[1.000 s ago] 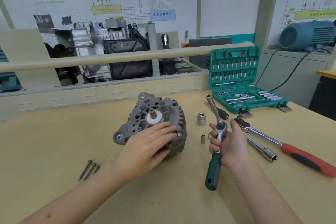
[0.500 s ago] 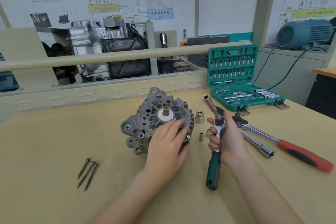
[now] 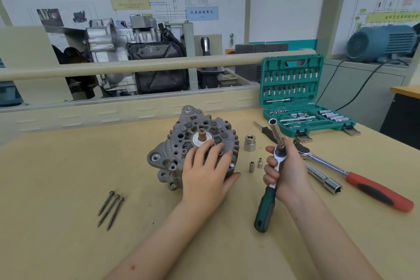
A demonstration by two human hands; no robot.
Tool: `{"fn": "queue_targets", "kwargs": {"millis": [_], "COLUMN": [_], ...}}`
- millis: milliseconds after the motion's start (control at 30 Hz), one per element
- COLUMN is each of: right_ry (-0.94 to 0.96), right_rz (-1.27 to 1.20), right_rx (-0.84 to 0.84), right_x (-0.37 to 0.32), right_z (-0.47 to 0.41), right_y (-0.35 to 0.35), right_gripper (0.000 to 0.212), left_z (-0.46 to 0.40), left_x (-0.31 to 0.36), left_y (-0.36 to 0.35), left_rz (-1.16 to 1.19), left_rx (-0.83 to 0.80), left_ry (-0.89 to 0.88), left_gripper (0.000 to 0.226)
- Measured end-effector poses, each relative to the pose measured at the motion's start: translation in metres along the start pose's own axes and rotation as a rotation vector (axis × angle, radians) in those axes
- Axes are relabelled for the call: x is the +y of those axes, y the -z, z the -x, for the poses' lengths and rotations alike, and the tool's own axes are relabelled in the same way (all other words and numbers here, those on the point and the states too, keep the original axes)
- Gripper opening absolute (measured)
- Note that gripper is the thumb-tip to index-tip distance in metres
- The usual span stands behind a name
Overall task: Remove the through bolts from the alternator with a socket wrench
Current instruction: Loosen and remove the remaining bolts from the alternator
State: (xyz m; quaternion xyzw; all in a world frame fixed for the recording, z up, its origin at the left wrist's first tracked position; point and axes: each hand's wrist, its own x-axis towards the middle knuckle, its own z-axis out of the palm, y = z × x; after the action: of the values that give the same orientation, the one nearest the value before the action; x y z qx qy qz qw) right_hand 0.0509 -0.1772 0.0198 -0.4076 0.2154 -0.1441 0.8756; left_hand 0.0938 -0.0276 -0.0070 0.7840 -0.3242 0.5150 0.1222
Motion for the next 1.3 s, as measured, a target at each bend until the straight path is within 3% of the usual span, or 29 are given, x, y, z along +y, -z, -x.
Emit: {"fn": "queue_targets", "kwargs": {"millis": [233, 400, 600, 800, 933, 1300], "right_ry": [0.018, 0.183, 0.832, 1.294, 1.547, 1.717], "right_rz": [0.037, 0.248, 0.92, 1.473, 1.542, 1.572], "right_rx": [-0.022, 0.0, 0.008, 0.068, 0.029, -0.093], "right_x": [0.002, -0.013, -0.026, -0.043, -0.043, -0.039], "right_z": [0.002, 0.007, 0.02, 0.04, 0.047, 0.054], "right_y": [-0.001, -0.008, -0.02, -0.037, -0.044, -0.053], "right_gripper": [0.039, 0.034, 0.036, 0.032, 0.032, 0.04], "left_z": [0.001, 0.0, -0.011, -0.013, -0.012, -0.007], "left_x": [0.0, -0.002, -0.006, -0.01, -0.012, -0.014], "left_y": [0.003, 0.014, 0.026, 0.029, 0.028, 0.025], "left_rz": [0.056, 0.131, 0.244, 0.313, 0.313, 0.292], "left_rx": [0.007, -0.048, -0.133, -0.177, -0.175, -0.146], "left_ry": [0.118, 0.179, 0.22, 0.244, 0.224, 0.177], "left_gripper": [0.033, 0.038, 0.032, 0.03, 0.031, 0.032]}}
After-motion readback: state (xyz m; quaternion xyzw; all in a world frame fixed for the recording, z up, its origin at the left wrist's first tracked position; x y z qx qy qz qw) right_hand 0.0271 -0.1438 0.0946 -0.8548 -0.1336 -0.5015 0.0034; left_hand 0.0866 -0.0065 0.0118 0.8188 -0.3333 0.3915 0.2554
